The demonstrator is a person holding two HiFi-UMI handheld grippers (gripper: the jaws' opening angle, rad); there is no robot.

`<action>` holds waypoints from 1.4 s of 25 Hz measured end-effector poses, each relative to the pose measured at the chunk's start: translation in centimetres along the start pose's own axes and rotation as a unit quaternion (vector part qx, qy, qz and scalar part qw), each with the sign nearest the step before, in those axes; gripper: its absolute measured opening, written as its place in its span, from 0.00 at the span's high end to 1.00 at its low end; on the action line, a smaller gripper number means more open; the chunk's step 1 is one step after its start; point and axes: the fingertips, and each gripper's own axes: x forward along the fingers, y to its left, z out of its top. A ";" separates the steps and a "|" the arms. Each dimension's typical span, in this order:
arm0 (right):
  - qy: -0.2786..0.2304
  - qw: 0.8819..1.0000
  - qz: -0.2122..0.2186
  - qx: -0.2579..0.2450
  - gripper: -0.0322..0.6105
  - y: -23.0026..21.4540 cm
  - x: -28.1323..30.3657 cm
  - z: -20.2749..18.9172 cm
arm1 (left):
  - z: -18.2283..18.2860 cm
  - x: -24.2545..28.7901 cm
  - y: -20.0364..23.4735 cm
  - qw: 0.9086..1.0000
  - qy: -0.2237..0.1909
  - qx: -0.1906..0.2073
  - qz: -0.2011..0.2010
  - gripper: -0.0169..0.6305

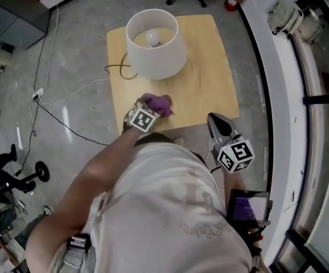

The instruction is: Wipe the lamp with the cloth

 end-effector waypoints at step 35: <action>0.050 0.995 0.081 -0.030 0.93 4.3 9.4 3.3 | 12.5 -27.4 12.5 0.861 -0.467 -0.189 0.070 0.83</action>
